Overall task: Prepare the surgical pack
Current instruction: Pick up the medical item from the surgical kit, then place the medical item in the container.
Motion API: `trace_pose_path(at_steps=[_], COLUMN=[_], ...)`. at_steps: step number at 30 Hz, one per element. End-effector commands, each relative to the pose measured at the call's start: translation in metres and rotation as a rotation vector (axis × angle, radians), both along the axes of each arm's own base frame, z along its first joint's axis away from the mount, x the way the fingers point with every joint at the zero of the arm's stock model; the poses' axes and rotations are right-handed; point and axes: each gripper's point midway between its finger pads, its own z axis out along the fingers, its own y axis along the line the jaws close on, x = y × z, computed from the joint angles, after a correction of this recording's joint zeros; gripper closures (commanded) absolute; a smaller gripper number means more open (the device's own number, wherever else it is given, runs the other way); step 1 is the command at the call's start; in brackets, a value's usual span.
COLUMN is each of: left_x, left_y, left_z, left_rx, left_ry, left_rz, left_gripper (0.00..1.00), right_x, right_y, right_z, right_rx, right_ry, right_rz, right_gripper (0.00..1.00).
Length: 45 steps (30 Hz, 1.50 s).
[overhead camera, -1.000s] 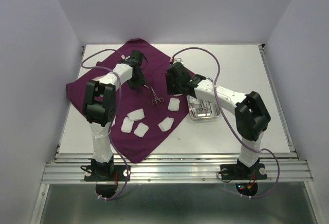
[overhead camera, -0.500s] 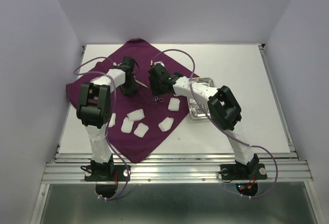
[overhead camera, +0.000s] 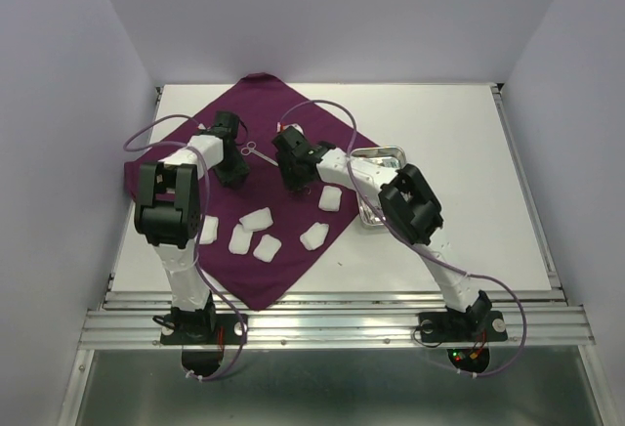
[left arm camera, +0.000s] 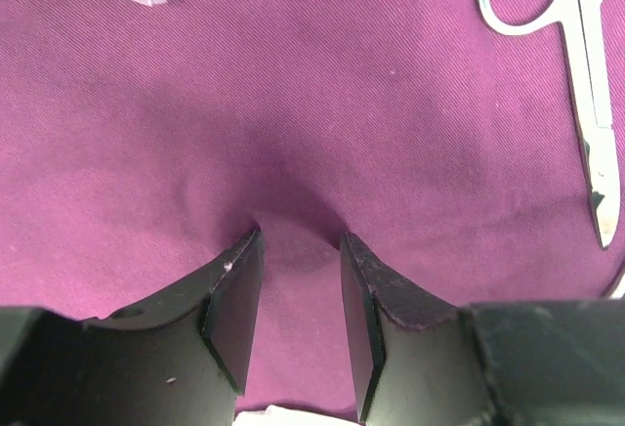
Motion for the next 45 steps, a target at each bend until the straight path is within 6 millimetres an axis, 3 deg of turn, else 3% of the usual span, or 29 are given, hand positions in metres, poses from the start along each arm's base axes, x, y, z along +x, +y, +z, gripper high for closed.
trace_pose_path(at_steps=[1, 6, 10, 14, 19, 29, 31, 32, 33, 34, 35, 36, 38, 39, 40, 41, 42, 43, 44, 45], left_x=[-0.004, -0.002, -0.001, 0.000, -0.002, -0.004, -0.003, -0.002, -0.003, -0.002, -0.001, 0.000, 0.000, 0.001, 0.001, 0.002, 0.002, 0.003, 0.004, 0.004], left_y=[-0.001, -0.003, -0.003, -0.003, -0.005, -0.006, -0.008, -0.009, -0.010, -0.011, -0.013, -0.014, -0.016, -0.017, -0.018, -0.018, -0.019, -0.019, -0.021, -0.022], left_z=[0.020, 0.034, 0.042, 0.046, 0.043, 0.043, 0.045, 0.047, 0.048, 0.050, 0.053, 0.054, 0.056, 0.057, 0.059, 0.060, 0.061, 0.062, 0.064, 0.064], left_rx=[-0.008, -0.016, -0.017, -0.020, -0.026, -0.035, -0.047, -0.050, -0.054, -0.058, -0.067, -0.073, -0.084, -0.089, -0.093, -0.095, -0.095, -0.098, -0.101, -0.100], left_ry=[-0.023, -0.049, -0.066, -0.074, -0.069, -0.069, -0.075, -0.081, -0.082, -0.089, -0.101, -0.105, -0.110, -0.112, -0.115, -0.115, -0.118, -0.120, -0.125, -0.123], left_rz=[-0.027, -0.034, -0.035, -0.038, -0.044, -0.048, -0.053, -0.056, -0.059, -0.060, -0.064, -0.065, -0.070, -0.073, -0.076, -0.075, -0.077, -0.078, -0.079, -0.084], left_gripper=[0.52, 0.52, 0.52, 0.52, 0.52, 0.52, 0.52, 0.52, 0.52, 0.52, 0.52, 0.52, 0.51, 0.51, 0.51, 0.52, 0.52, 0.52, 0.52, 0.52], right_x=[-0.003, -0.004, -0.002, 0.002, 0.006, 0.005, 0.008, 0.006, 0.013, 0.013, 0.010, 0.008, 0.010, 0.005, 0.007, 0.005, -0.001, -0.004, -0.008, -0.009], right_y=[0.008, 0.011, 0.013, 0.011, 0.009, -0.011, -0.031, -0.034, -0.051, -0.060, -0.074, -0.085, -0.112, -0.128, -0.148, -0.159, -0.174, -0.186, -0.207, -0.216], right_z=[-0.004, -0.010, -0.003, 0.019, 0.064, 0.133, 0.145, 0.136, 0.152, 0.155, 0.145, 0.161, 0.165, 0.153, 0.163, 0.162, 0.145, 0.150, 0.133, 0.129], right_rx=[-0.045, -0.091, -0.073, -0.054, -0.001, 0.051, 0.050, 0.031, 0.045, 0.043, 0.016, 0.034, 0.023, -0.013, -0.011, -0.022, -0.056, -0.049, -0.085, -0.091], right_ry=[-0.016, -0.027, -0.037, -0.074, -0.146, -0.254, -0.270, -0.261, -0.286, -0.292, -0.276, -0.298, -0.314, -0.296, -0.316, -0.313, -0.289, -0.295, -0.264, -0.261], right_rz=[0.013, 0.007, -0.013, -0.033, -0.054, -0.114, -0.153, -0.156, -0.193, -0.209, -0.221, -0.239, -0.287, -0.300, -0.340, -0.354, -0.364, -0.379, -0.399, -0.411], right_gripper=[0.55, 0.67, 0.83, 0.90, 0.95, 0.96, 0.96, 0.95, 0.95, 0.95, 0.95, 0.95, 0.94, 0.94, 0.94, 0.94, 0.94, 0.94, 0.94, 0.94])
